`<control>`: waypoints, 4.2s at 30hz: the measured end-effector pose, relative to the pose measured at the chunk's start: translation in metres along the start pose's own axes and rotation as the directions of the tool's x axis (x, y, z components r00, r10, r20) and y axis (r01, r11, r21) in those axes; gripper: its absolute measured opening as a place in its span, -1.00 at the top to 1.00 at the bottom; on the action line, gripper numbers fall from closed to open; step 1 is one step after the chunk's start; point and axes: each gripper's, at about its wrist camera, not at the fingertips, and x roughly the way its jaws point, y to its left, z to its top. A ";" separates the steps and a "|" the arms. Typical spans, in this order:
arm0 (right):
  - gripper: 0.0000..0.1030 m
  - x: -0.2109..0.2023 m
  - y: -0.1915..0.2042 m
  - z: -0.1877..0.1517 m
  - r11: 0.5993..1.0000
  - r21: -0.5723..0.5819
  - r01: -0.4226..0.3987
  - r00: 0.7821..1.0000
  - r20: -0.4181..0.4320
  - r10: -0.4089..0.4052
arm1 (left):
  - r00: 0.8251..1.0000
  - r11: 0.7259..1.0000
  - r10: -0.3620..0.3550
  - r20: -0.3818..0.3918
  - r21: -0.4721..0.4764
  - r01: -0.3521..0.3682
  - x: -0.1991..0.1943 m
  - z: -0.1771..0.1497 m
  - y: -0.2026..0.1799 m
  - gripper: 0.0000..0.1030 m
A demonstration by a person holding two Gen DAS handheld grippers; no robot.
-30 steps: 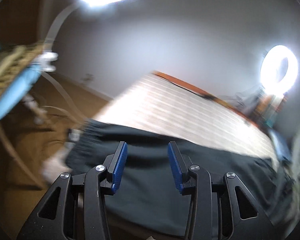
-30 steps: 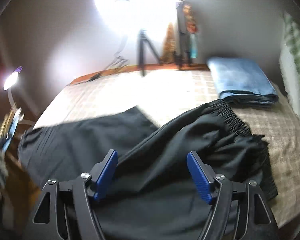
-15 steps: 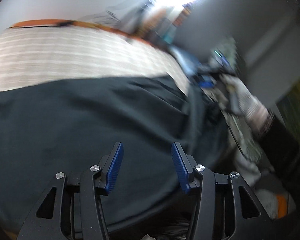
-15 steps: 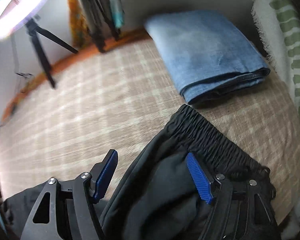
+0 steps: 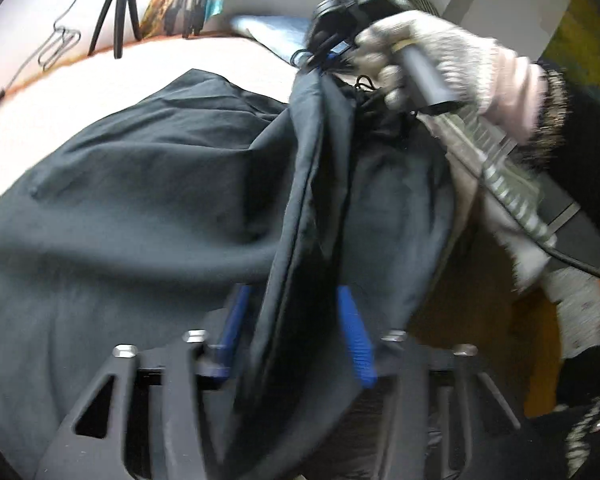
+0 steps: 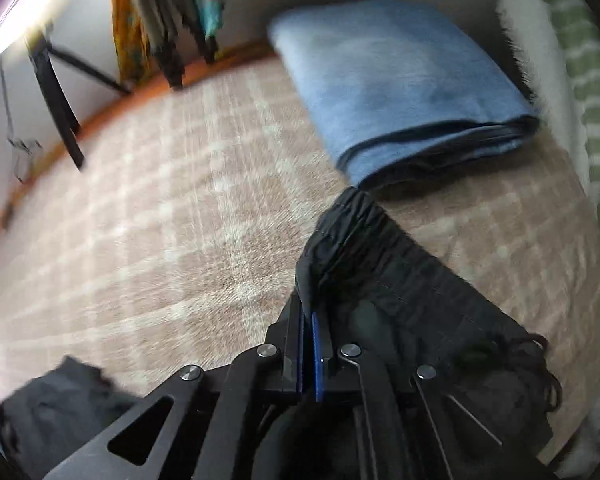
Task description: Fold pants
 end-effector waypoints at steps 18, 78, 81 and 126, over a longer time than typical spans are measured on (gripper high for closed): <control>1.00 -0.108 -0.175 -0.165 0.904 0.284 -0.320 0.923 0.309 0.230 | 1.000 0.988 -0.027 -0.009 0.151 0.028 -0.002 -0.008 -0.021 0.97; -0.31 -0.124 -0.261 -0.156 0.943 0.226 -0.243 0.912 0.385 0.143 | 0.983 0.987 0.162 0.090 -0.023 -0.160 -0.070 -0.028 0.069 0.53; -0.30 -0.101 -0.248 -0.126 0.948 0.195 -0.251 0.929 0.325 0.179 | 0.992 0.995 0.087 0.089 0.045 -0.091 -0.058 -0.017 0.038 0.52; -0.21 -0.086 -0.012 -0.014 0.860 -0.339 -0.381 0.895 0.099 0.436 | 0.992 0.994 0.109 0.072 0.004 -0.109 -0.056 -0.065 0.037 0.20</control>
